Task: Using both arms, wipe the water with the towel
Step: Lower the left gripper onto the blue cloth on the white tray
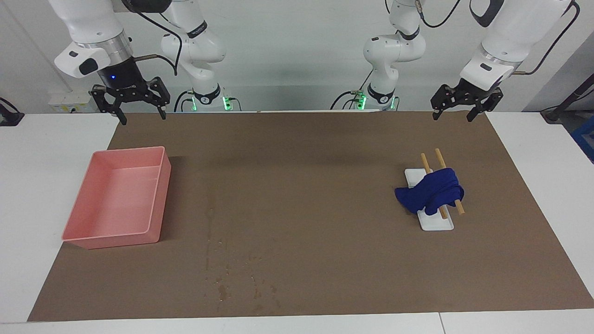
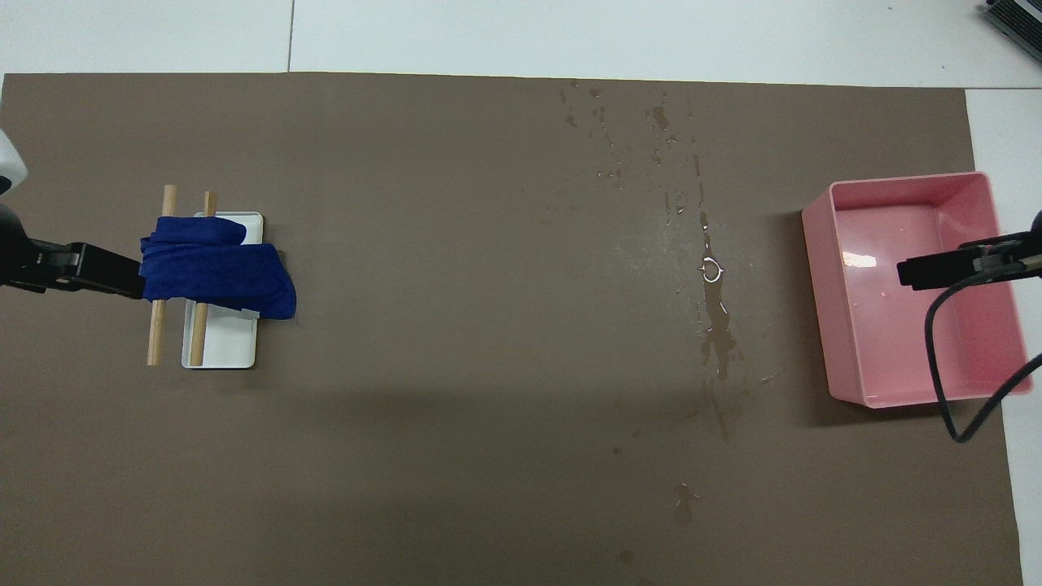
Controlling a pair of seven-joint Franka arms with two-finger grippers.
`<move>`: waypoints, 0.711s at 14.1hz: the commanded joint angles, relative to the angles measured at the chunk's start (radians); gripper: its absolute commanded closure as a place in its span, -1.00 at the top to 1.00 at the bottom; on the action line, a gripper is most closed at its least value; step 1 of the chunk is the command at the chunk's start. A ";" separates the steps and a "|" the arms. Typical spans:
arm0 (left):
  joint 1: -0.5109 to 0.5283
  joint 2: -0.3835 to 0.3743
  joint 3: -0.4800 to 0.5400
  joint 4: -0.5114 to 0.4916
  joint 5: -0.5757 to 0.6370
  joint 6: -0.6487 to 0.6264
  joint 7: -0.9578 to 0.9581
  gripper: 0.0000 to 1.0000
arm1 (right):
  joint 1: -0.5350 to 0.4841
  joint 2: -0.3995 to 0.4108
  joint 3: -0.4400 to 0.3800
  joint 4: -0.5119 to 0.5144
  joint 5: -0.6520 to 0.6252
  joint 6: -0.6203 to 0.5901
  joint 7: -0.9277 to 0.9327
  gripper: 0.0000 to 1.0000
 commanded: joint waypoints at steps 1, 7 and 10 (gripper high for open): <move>-0.009 -0.011 0.008 -0.006 0.006 -0.012 0.018 1.00 | -0.006 -0.035 0.004 -0.037 0.018 -0.003 0.012 1.00; -0.012 -0.092 0.011 -0.258 0.084 0.262 0.003 1.00 | -0.007 -0.039 0.004 -0.040 0.017 -0.026 0.014 1.00; -0.006 -0.044 0.011 -0.345 0.195 0.430 -0.055 1.00 | -0.004 -0.047 0.007 -0.050 0.018 -0.023 0.032 1.00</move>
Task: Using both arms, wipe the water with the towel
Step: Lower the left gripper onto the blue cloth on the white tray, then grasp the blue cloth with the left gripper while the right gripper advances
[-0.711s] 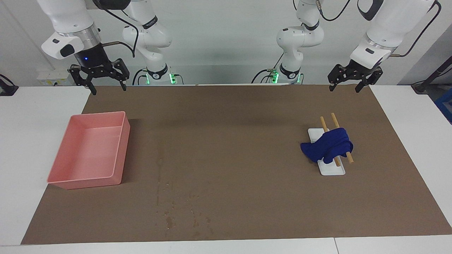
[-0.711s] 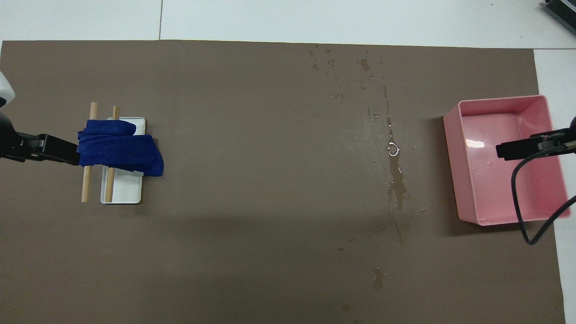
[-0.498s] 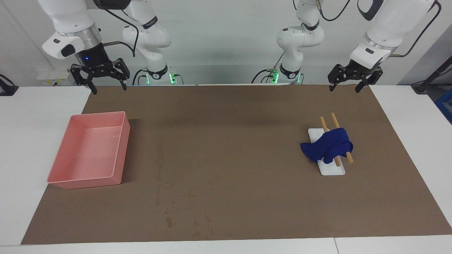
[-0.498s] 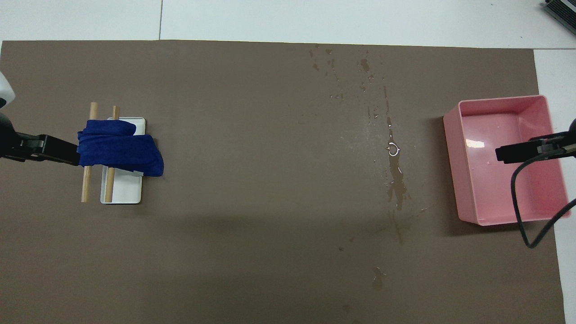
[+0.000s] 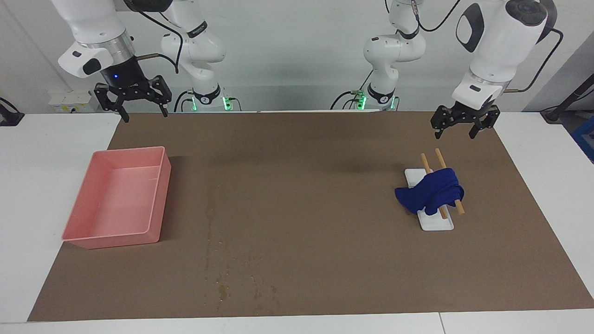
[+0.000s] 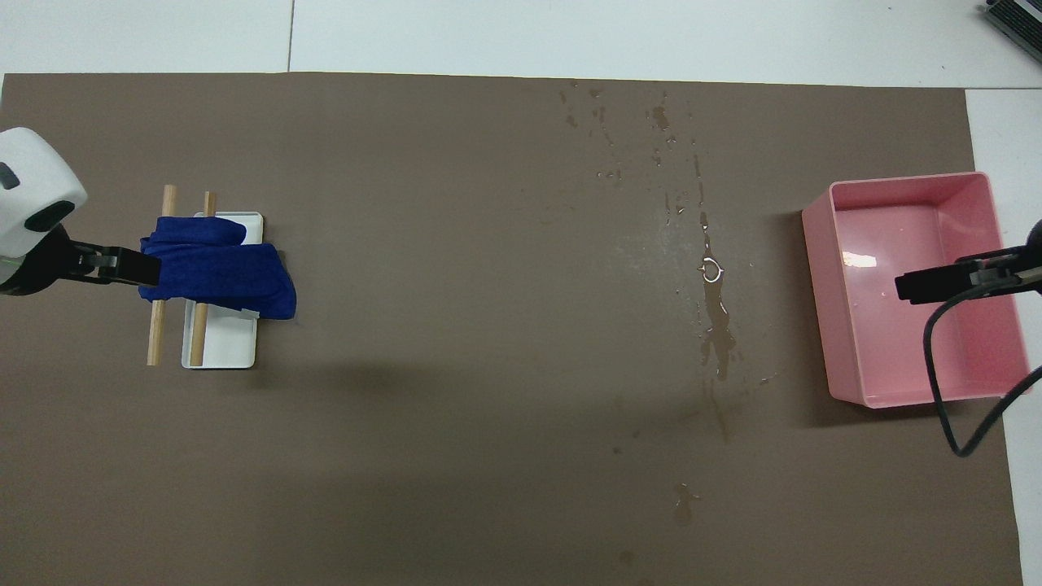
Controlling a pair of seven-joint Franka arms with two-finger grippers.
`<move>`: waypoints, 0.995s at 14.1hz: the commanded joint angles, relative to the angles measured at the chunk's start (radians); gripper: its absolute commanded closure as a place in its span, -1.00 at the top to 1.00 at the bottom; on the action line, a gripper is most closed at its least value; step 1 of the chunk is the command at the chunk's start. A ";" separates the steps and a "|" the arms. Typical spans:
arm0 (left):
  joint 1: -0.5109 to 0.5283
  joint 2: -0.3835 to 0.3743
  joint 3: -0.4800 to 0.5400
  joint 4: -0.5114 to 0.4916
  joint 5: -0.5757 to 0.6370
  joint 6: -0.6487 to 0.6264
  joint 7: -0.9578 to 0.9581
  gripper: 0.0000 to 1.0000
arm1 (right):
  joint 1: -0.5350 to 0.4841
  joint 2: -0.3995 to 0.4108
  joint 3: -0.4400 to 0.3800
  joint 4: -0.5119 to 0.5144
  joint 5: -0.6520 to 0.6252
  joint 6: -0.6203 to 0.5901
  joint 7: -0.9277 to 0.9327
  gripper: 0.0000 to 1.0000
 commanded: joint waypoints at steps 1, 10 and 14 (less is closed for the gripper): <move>-0.010 0.024 0.008 -0.121 0.090 0.178 -0.094 1.00 | -0.004 -0.037 0.007 -0.051 0.020 0.004 0.061 1.00; -0.021 0.130 0.007 -0.231 0.271 0.440 -0.217 1.00 | -0.003 -0.063 0.059 -0.180 0.303 0.081 0.645 1.00; -0.031 0.132 0.007 -0.253 0.294 0.443 -0.277 0.93 | 0.043 -0.097 0.090 -0.278 0.389 0.143 0.894 1.00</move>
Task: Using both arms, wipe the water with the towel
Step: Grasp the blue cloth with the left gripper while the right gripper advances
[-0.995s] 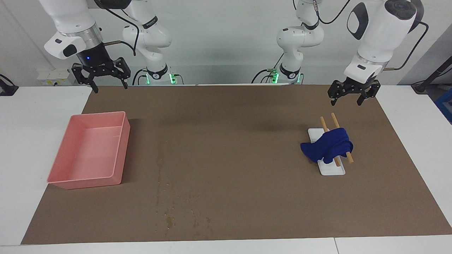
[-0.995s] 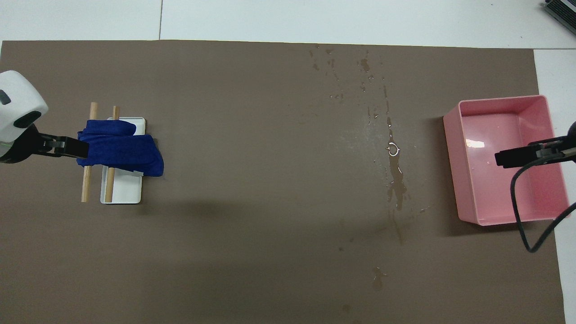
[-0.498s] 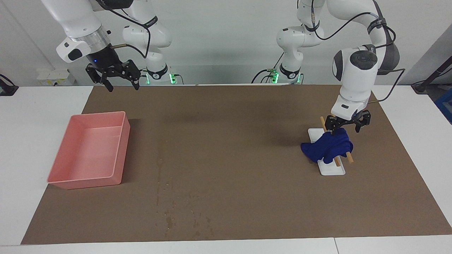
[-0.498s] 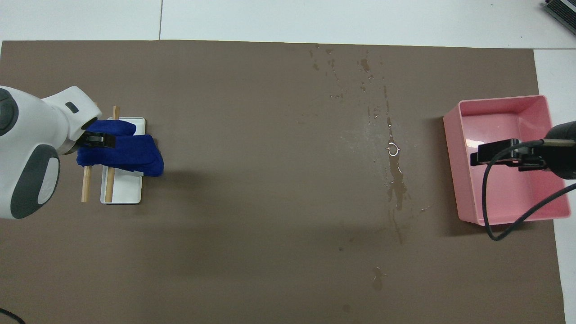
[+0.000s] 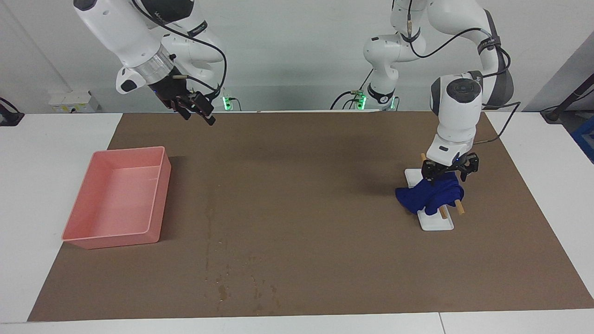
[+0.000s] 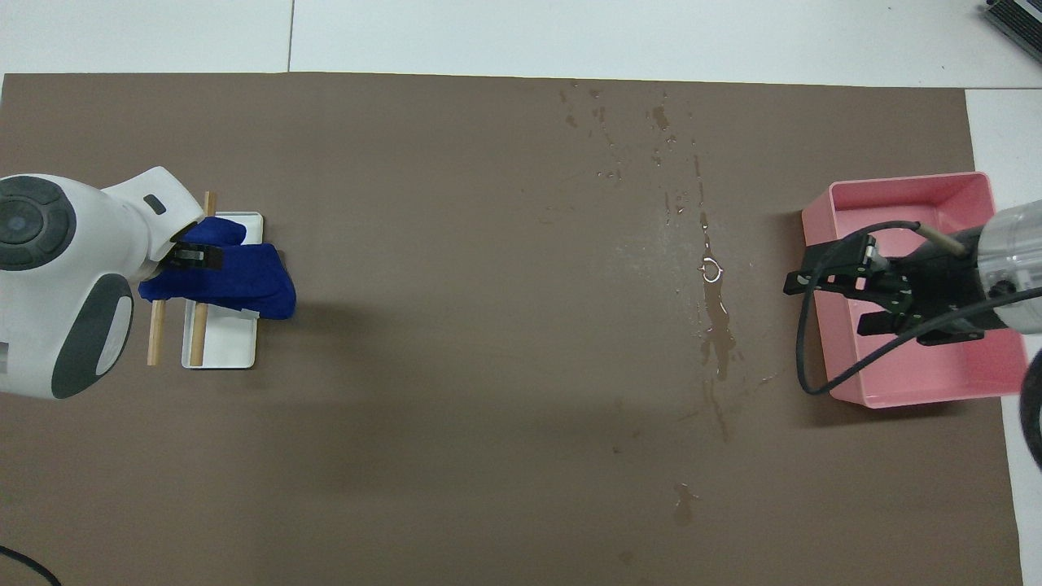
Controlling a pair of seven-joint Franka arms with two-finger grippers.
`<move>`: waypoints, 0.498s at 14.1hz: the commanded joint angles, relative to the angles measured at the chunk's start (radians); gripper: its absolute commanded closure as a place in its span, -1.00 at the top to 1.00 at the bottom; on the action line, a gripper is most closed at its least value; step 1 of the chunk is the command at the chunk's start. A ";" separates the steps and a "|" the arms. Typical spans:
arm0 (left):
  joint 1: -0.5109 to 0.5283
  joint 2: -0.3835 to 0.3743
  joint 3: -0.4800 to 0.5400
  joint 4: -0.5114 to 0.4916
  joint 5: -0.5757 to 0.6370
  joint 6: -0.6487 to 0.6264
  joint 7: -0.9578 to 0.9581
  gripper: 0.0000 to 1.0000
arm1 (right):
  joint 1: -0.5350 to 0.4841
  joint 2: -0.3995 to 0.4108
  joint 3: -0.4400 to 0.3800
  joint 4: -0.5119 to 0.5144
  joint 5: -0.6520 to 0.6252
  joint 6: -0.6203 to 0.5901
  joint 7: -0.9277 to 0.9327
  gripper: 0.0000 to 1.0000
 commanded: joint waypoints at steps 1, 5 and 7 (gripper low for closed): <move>-0.017 -0.008 0.012 -0.028 0.041 0.027 -0.034 0.84 | 0.041 -0.050 0.005 -0.091 0.036 0.094 0.123 1.00; -0.011 -0.009 0.012 -0.028 0.041 0.016 -0.032 0.04 | 0.081 -0.024 0.005 -0.135 0.146 0.259 0.241 1.00; -0.005 -0.008 0.012 -0.025 0.041 0.014 -0.032 -0.53 | 0.116 -0.003 0.005 -0.138 0.174 0.304 0.318 1.00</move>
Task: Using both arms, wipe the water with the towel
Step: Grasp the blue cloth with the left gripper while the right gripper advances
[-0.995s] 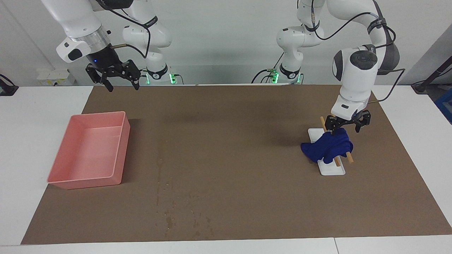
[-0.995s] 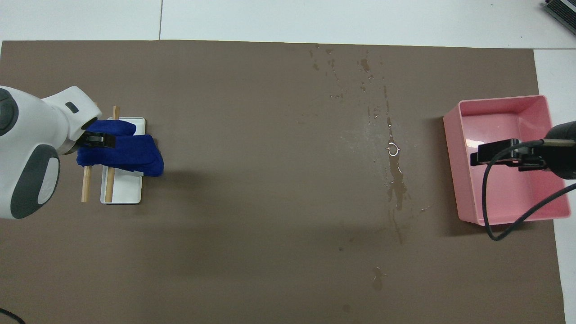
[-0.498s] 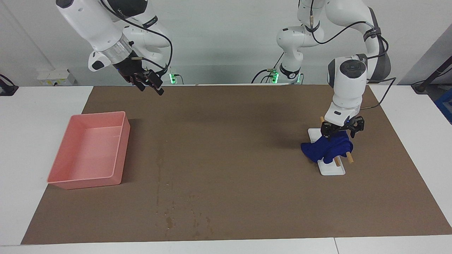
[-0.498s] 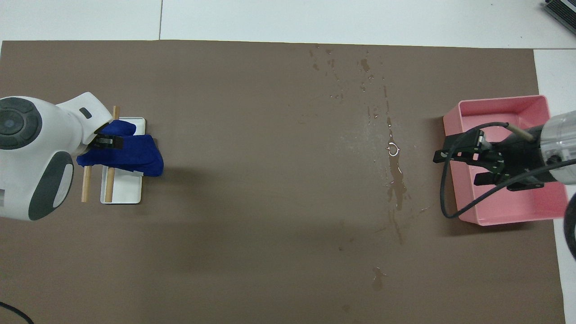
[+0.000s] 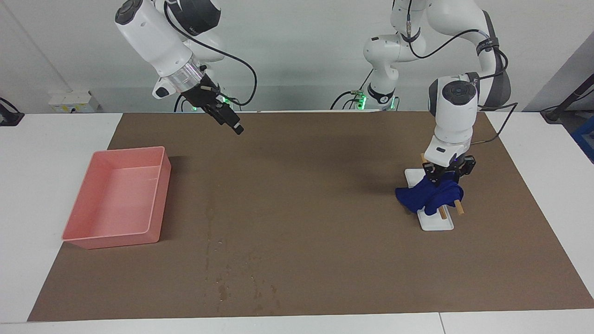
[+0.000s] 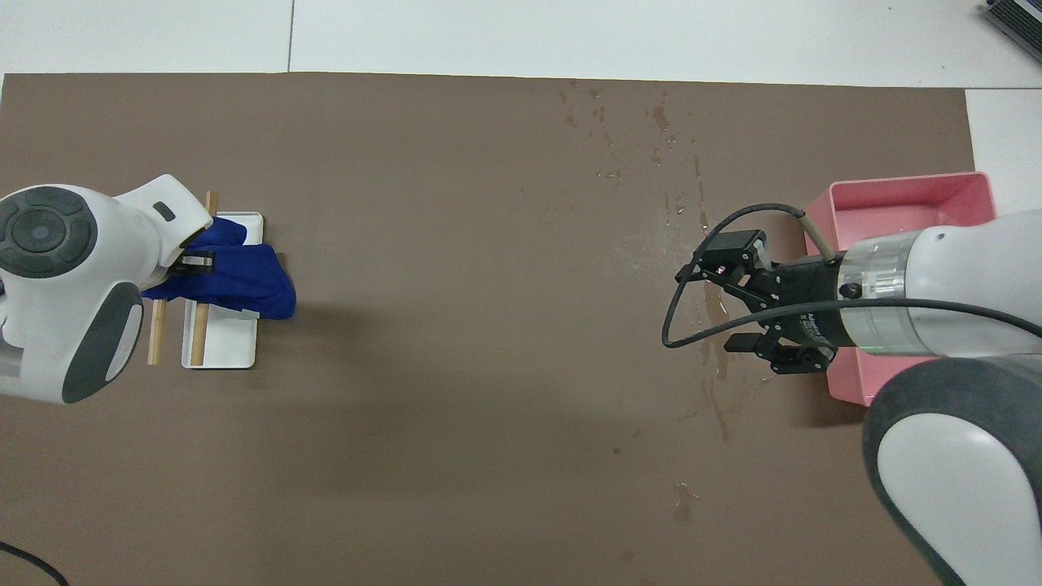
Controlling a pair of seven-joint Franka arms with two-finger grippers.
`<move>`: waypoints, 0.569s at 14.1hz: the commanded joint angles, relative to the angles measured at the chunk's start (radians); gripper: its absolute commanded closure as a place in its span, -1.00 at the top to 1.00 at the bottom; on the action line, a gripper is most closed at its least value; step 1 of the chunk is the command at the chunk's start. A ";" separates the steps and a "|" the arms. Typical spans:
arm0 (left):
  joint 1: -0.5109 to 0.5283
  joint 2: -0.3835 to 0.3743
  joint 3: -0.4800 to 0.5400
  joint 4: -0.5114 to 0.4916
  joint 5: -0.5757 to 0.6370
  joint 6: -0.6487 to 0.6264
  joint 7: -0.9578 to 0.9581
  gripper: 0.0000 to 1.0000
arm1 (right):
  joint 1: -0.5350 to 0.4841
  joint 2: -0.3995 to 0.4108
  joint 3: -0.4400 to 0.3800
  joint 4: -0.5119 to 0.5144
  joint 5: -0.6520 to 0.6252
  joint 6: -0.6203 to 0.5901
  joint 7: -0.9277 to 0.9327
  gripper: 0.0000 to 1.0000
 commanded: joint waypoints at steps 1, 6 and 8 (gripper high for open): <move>-0.004 -0.001 0.001 -0.015 0.013 0.011 -0.023 -0.93 | 0.035 0.015 0.001 -0.026 0.052 0.071 0.083 1.00; -0.010 0.015 -0.001 0.061 0.011 -0.064 -0.018 -1.00 | 0.061 0.041 0.001 -0.058 0.202 0.183 0.175 1.00; -0.016 0.025 -0.004 0.116 0.004 -0.130 -0.024 -1.00 | 0.094 0.062 0.001 -0.063 0.215 0.264 0.185 1.00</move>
